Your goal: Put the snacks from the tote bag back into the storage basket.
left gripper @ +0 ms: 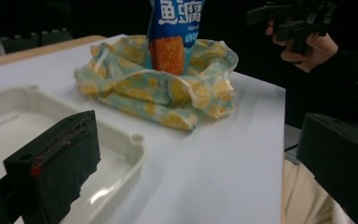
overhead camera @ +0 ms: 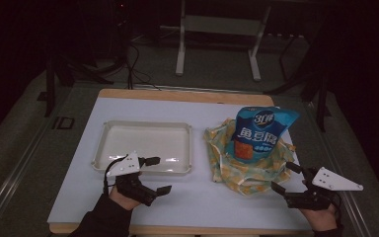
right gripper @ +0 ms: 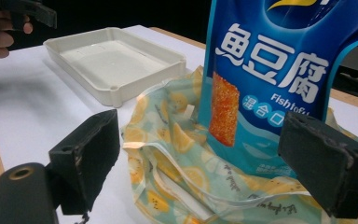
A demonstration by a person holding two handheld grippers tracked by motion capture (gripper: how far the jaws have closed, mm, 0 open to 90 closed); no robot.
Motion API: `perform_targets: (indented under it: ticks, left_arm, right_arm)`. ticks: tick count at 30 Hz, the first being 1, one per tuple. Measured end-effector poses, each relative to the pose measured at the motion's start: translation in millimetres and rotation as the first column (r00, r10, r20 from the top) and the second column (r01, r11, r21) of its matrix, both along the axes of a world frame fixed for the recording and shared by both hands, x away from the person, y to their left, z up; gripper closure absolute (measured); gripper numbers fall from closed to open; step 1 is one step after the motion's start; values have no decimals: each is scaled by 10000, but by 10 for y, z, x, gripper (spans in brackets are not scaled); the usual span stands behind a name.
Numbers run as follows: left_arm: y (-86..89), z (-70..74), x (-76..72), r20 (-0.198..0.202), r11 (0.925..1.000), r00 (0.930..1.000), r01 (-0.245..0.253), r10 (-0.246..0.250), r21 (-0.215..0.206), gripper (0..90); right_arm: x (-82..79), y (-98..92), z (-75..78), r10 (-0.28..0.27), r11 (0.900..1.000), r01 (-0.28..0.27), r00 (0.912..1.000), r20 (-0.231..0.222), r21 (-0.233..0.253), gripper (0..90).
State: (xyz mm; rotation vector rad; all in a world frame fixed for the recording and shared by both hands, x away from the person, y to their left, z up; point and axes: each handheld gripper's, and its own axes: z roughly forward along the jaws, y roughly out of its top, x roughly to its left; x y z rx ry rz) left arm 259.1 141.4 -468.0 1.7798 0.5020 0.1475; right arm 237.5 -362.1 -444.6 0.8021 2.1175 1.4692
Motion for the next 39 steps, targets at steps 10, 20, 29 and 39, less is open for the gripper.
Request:
perform_targets:
  ticks: [10,20,29,39]
  left_arm:
    - [-267,119,152,158,9990,9989,452,-453,57,2]
    - [-558,148,335,171,9962,9960,872,-873,47,10]
    - [-838,163,561,269,9944,9942,1030,-1037,245,15]
    - [-1117,185,789,270,9920,9927,1164,-1178,483,49]
  right_arm:
    - [96,-59,46,172,9998,-172,9998,-125,26,126]
    - [219,-151,85,82,9999,-81,9999,-104,90,116]
    - [370,-209,137,-224,9997,224,9997,19,-7,126]
    - [504,-225,123,-467,9988,466,9989,-79,-128,144]
